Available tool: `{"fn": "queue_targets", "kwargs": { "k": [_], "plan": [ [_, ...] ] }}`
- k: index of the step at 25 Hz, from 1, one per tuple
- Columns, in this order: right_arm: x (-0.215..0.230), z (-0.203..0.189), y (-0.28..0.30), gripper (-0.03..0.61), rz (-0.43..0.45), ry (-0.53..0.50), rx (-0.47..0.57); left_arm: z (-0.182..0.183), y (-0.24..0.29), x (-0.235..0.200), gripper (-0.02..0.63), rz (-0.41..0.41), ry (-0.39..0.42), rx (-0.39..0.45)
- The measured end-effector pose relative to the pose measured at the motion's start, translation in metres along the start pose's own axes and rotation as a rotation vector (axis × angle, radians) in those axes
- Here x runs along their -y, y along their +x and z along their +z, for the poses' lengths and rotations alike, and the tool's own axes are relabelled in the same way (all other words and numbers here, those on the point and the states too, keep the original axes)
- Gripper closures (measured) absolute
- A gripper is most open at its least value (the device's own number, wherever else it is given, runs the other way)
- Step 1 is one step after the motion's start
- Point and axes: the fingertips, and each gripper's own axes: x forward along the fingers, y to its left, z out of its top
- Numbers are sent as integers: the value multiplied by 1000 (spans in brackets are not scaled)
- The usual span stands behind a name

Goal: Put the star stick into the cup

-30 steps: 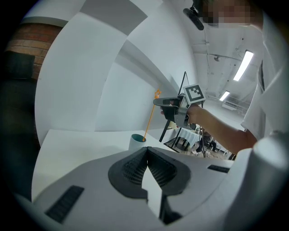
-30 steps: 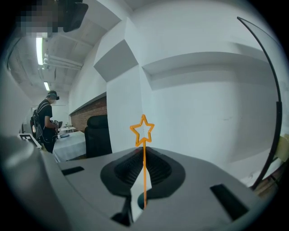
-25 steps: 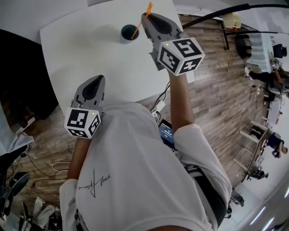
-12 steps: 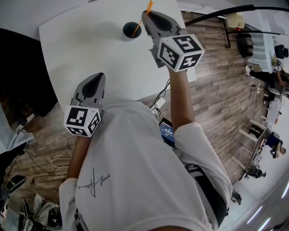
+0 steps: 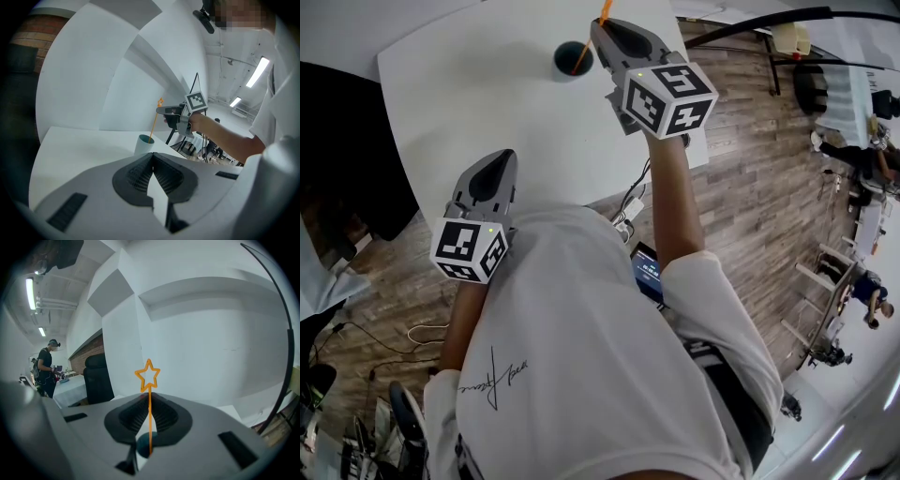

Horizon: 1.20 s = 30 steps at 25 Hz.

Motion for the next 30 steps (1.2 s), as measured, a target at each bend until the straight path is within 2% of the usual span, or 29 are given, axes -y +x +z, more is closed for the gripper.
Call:
{"fn": "queue_targets", "kwargs": {
  "k": [30],
  "plan": [
    [7, -43, 18, 563, -20, 39, -85, -4, -2, -1, 604, 7, 0, -6]
  ]
}}
